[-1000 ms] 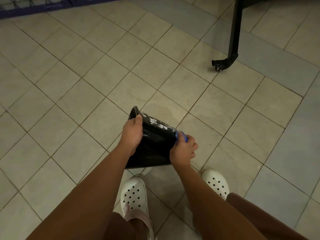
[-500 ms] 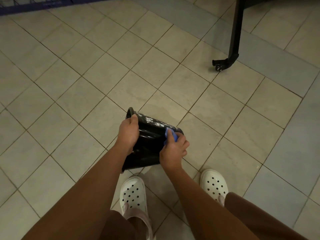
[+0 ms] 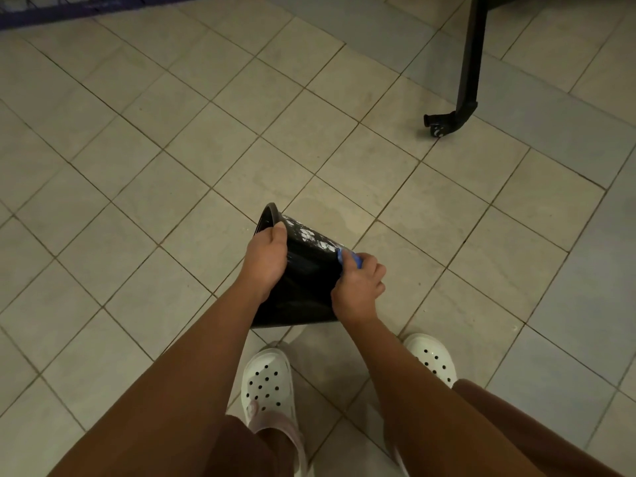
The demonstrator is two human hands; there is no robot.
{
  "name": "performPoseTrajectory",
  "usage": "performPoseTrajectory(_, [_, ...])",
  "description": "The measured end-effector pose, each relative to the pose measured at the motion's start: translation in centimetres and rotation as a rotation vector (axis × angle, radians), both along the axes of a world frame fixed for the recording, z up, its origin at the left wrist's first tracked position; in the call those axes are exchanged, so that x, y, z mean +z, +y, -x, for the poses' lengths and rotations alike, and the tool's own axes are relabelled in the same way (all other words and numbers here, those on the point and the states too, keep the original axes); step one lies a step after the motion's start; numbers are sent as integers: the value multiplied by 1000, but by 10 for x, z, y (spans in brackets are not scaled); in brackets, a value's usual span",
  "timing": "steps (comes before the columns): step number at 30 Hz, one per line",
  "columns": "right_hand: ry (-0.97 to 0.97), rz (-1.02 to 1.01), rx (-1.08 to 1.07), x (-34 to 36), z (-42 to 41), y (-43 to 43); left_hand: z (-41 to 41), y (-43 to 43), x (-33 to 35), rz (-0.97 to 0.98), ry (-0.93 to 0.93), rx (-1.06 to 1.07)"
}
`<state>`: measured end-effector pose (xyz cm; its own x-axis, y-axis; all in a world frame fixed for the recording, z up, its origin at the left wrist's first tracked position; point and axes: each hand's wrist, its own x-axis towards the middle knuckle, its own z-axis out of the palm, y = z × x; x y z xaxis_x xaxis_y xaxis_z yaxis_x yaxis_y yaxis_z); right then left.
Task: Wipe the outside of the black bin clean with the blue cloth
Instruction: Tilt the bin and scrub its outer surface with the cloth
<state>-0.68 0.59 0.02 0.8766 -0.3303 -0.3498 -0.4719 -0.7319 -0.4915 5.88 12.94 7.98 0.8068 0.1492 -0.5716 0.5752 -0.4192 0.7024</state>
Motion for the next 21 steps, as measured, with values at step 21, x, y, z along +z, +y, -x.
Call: performPoseTrajectory(21, [269, -32, -289, -2, 4, -7, 5, 0, -2, -49, -36, -57])
